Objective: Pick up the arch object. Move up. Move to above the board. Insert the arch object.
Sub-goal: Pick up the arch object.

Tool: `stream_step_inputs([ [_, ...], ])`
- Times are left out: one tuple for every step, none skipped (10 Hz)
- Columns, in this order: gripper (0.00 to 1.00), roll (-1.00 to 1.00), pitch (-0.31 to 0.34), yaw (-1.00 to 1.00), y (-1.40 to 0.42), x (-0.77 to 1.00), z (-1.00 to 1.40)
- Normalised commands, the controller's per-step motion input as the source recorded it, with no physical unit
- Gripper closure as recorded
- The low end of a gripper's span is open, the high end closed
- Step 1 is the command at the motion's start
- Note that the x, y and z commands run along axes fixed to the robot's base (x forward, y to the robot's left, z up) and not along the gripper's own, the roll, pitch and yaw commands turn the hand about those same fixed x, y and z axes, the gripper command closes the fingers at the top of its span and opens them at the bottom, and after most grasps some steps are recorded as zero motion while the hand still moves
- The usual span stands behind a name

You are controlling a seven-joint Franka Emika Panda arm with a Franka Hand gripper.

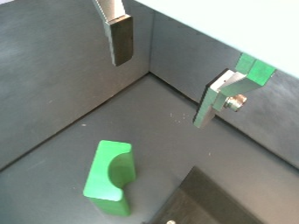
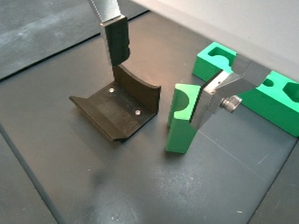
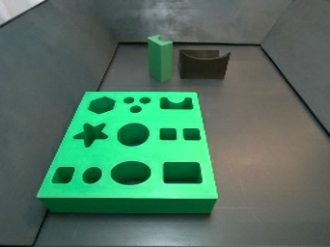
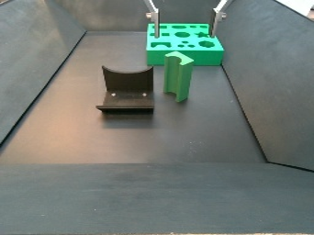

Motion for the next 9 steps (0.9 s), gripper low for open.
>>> stream_step_inputs([
  [0.00, -0.01, -0.074, -1.00, -0.15, 0.00, -0.19],
  [0.00, -0.02, -0.069, -1.00, -0.15, 0.00, -0.19],
  [0.00, -0.03, -0.107, -0.94, -0.22, 0.00, -0.19],
  [0.00, 0.00, -0.106, -0.94, -0.25, 0.00, -0.26],
  [0.00, 0.00, -0.140, -0.94, -0.25, 0.00, -0.41],
  [0.00, 0.00, -0.160, -0.94, -0.24, -0.02, -0.53],
  [0.00, 0.00, -0.131, -0.94, -0.25, -0.01, -0.57],
  [0.00, 0.00, -0.106, -0.94, -0.26, -0.01, -0.55],
  [0.00, 0.00, -0.087, -0.91, -0.27, 0.00, -0.50],
])
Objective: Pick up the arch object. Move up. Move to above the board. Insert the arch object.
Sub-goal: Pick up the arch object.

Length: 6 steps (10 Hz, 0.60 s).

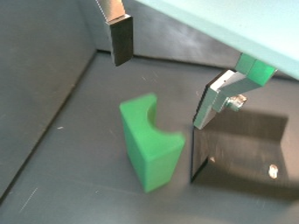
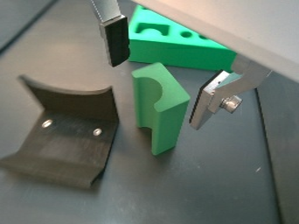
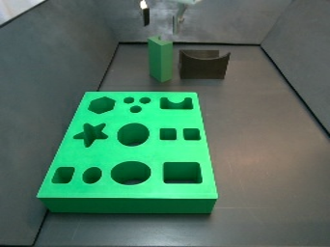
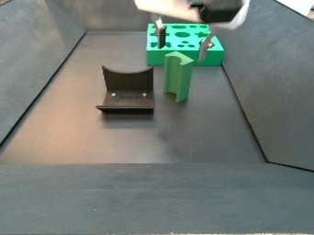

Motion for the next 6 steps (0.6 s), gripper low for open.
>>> stream_step_inputs([
  [0.00, 0.00, -0.067, -0.88, -0.29, 0.00, -0.43],
  [0.00, -0.04, -0.049, -0.83, -0.31, 0.00, -0.27],
  [0.00, -0.01, -0.039, -0.81, -0.32, 0.00, -0.37],
  [0.00, 0.00, 0.043, -0.68, -0.27, 0.21, -0.68],
  [0.00, 0.03, 0.113, -0.47, -0.22, 0.35, -0.77],
  [0.00, -0.01, 0.074, -0.21, 0.00, 0.21, -0.36],
])
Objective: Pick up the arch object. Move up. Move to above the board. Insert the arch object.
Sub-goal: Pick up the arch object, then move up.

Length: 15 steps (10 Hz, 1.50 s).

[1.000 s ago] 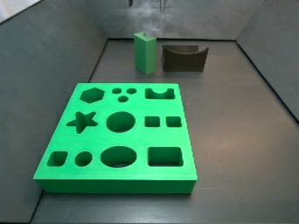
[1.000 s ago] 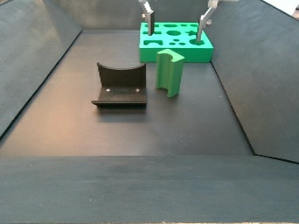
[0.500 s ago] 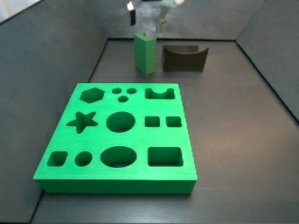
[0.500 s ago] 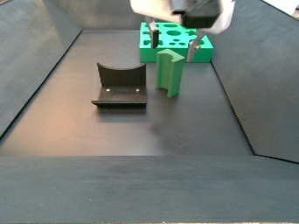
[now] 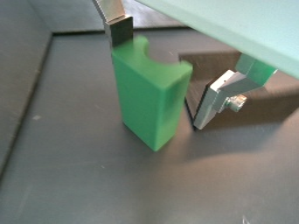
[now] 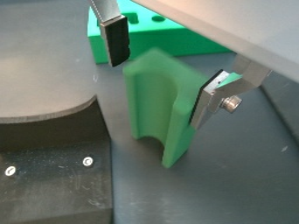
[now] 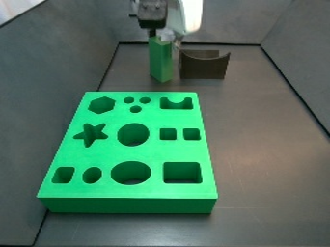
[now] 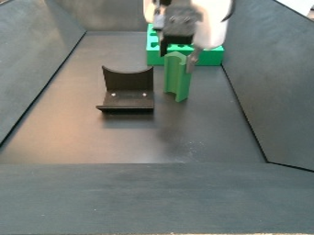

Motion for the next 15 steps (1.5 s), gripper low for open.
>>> stream_step_inputs([
  [0.00, -0.04, -0.043, 0.00, 0.00, 0.00, -0.05],
  [0.00, 0.00, 0.000, 0.00, 0.00, 0.00, 0.00],
  [1.00, 0.00, 0.000, 0.00, 0.00, 0.00, 0.00],
  [1.00, 0.00, 0.000, 0.00, 0.00, 0.00, 0.00],
  [1.00, 0.00, 0.000, 0.00, 0.00, 0.00, 0.00],
  [1.00, 0.00, 0.000, 0.00, 0.00, 0.00, 0.00],
  [1.00, 0.00, 0.000, 0.00, 0.00, 0.00, 0.00],
  [1.00, 0.00, 0.000, 0.00, 0.00, 0.00, 0.00],
  [1.00, 0.00, 0.000, 0.00, 0.00, 0.00, 0.00],
  [1.00, 0.00, 0.000, 0.00, 0.00, 0.00, 0.00],
  [1.00, 0.00, 0.000, 0.00, 0.00, 0.00, 0.00],
  [1.00, 0.00, 0.000, 0.00, 0.00, 0.00, 0.00],
  [1.00, 0.00, 0.000, 0.00, 0.00, 0.00, 0.00],
  [1.00, 0.00, 0.000, 0.00, 0.00, 0.00, 0.83],
  [1.00, 0.00, 0.028, 0.02, 0.04, -0.03, 0.81],
])
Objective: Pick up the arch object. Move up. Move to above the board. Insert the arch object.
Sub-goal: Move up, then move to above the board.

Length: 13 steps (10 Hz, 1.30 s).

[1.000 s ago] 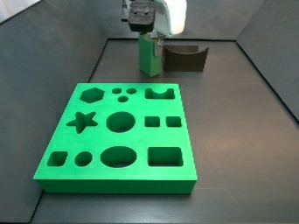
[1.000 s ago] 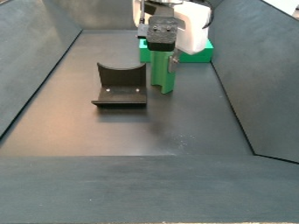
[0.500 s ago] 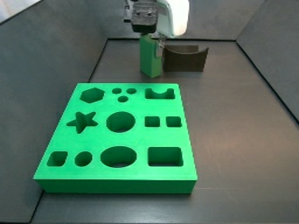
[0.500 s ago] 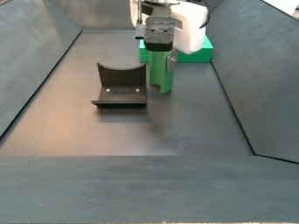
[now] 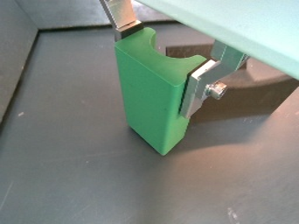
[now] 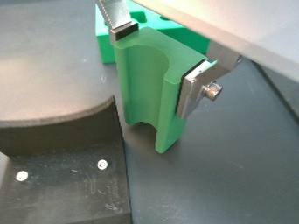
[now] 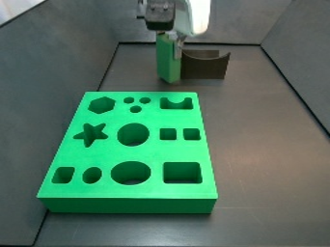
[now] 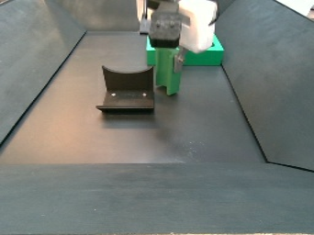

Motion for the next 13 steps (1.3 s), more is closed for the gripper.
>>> stream_step_inputs([
  [1.00, 0.00, 0.066, 0.02, 0.03, -0.07, 0.65],
  [1.00, 0.00, 0.071, 0.02, 0.02, -0.06, 0.56],
  [1.00, -0.01, 0.059, 0.01, 0.02, -0.04, 0.34],
  [1.00, -0.02, -0.049, -0.04, 0.25, 0.10, 1.00],
  [1.00, -0.03, -0.049, -0.05, 0.27, 0.12, 1.00],
  [1.00, -0.04, 0.005, -0.06, 0.23, 0.10, 1.00],
  [1.00, -0.05, 0.037, -0.05, 0.21, 0.10, 1.00],
  [1.00, -0.05, 0.063, -0.04, 0.20, 0.09, 1.00],
  [1.00, -0.06, 0.079, -0.04, 0.19, 0.09, 1.00],
  [1.00, -0.06, 0.089, -0.04, 0.17, 0.08, 1.00],
  [1.00, -0.06, 0.086, -0.04, 0.16, 0.08, 1.00],
  [1.00, -0.07, 0.085, -0.04, 0.11, 0.05, 0.81],
  [1.00, -0.07, 0.086, -0.04, 0.08, 0.04, 0.63],
])
